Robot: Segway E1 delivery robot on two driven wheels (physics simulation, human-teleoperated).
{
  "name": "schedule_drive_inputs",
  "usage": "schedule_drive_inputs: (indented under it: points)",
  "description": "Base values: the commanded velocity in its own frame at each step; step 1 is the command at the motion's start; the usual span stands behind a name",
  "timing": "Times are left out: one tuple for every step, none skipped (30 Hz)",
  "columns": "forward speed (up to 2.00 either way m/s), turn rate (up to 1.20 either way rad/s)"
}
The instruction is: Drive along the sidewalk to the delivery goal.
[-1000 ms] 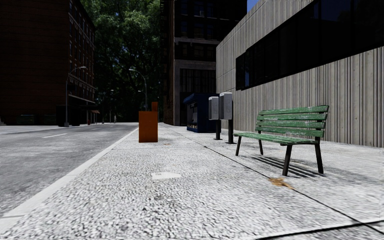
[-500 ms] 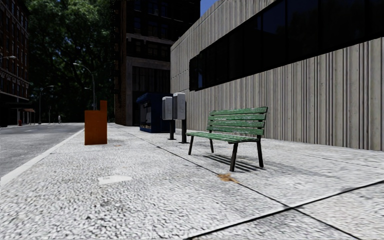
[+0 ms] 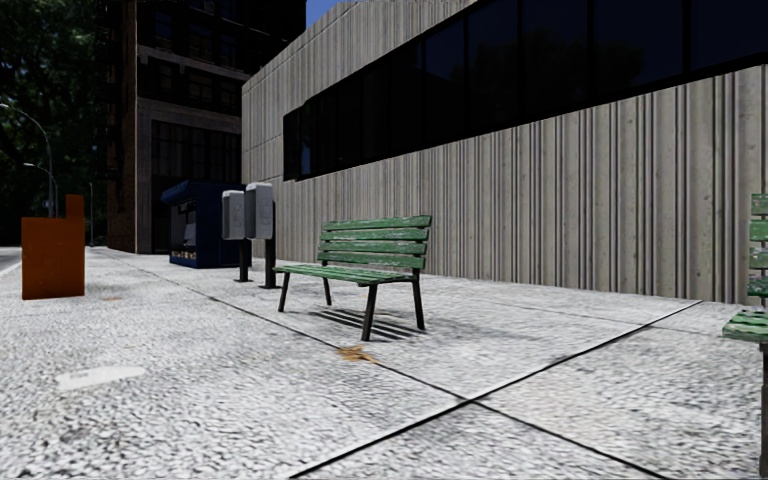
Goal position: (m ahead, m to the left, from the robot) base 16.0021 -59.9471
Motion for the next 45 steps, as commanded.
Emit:
schedule_drive_inputs:
  points:
    - [0.0, -0.63]
    - [0.0, -0.63]
    - [0.0, -0.63]
    - [0.0, -0.63]
    - [0.0, -0.63]
    - [0.0, -0.63]
    - [0.0, -0.63]
    - [0.0, -0.63]
    - [0.0, -0.63]
    - [0.0, -0.63]
    - [0.0, -0.63]
    - [0.0, -0.63]
    - [0.0, -0.63]
    - [0.0, -0.63]
    - [0.0, -0.63]
    - [0.0, -0.63]
    - [0.0, -0.63]
    - [0.0, -0.63]
    - [0.0, -0.63]
    - [0.0, -0.63]
    - [0.0, -0.63]
    - [0.0, -0.63]
    - [0.0, -0.63]
    - [0.0, -0.63]
    - [0.0, -0.63]
    - [0.0, -0.63]
    - [0.0, -0.63]
    - [0.0, -0.63]
    - [0.0, -0.63]
    - [0.0, -0.63]
    - [0.0, -0.63]
    - [0.0, -0.63]
    - [0.0, -0.63]
    - [0.0, -0.63]
    - [0.0, -0.63]
    - [0.0, -0.63]
    - [0.0, -0.63]
    - [0.0, -0.63]
    - [0.0, -0.63]
    - [0.0, -0.63]
    - [0.0, -0.63]
    - [0.0, -0.63]
    - [0.0, -0.63]
    - [0.0, -0.63]
    - [0.0, -0.63]
